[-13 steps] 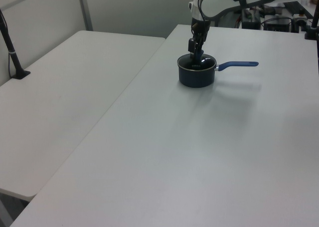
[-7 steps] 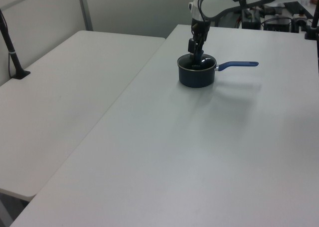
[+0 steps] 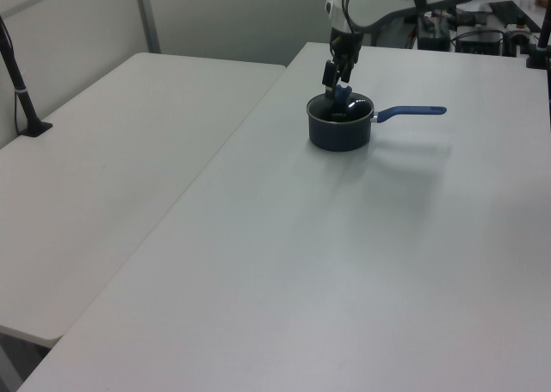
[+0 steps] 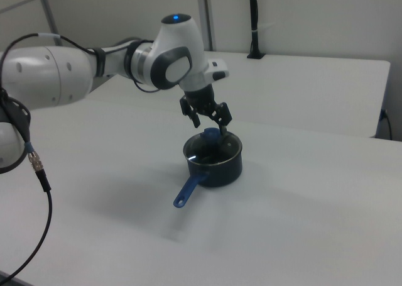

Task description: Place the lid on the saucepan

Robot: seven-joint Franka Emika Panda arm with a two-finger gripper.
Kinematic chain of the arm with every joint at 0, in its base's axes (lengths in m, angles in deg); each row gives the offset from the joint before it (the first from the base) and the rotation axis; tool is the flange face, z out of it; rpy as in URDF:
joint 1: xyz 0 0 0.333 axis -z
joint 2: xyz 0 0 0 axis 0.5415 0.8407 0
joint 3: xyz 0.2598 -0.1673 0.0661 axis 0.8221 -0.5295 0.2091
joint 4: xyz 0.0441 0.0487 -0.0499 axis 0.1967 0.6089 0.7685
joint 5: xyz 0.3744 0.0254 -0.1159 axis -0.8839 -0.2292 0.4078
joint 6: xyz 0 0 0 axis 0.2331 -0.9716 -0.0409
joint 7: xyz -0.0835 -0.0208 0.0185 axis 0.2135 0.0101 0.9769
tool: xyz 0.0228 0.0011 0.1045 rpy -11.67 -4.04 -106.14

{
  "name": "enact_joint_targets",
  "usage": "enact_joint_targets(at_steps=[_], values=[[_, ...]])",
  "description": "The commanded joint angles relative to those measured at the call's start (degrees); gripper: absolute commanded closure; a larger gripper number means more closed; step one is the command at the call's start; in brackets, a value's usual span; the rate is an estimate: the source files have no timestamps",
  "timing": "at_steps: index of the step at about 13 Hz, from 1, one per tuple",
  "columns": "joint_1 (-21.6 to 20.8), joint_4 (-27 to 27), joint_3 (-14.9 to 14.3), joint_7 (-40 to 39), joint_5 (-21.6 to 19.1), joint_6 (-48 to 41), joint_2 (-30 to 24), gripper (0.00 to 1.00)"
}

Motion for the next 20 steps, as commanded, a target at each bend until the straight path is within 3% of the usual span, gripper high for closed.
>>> enact_joint_targets(at_steps=[1,4,9,10,14,20], values=[[-1.5,0.8,0.1,0.2,2.4,-9.1,-5.7,0.00],[-2.5,2.3,1.5,5.7,7.8,-17.8,-12.3,0.00],[6.1,10.3,17.9,8.9,13.9,-24.2,-25.3,0.00],[6.5,11.9,19.3,9.8,14.8,-24.4,-27.1,0.00],[5.8,14.6,19.4,10.1,14.8,-24.8,-30.5,0.00],[6.3,14.0,19.3,15.3,14.7,-24.2,-28.8,0.00]])
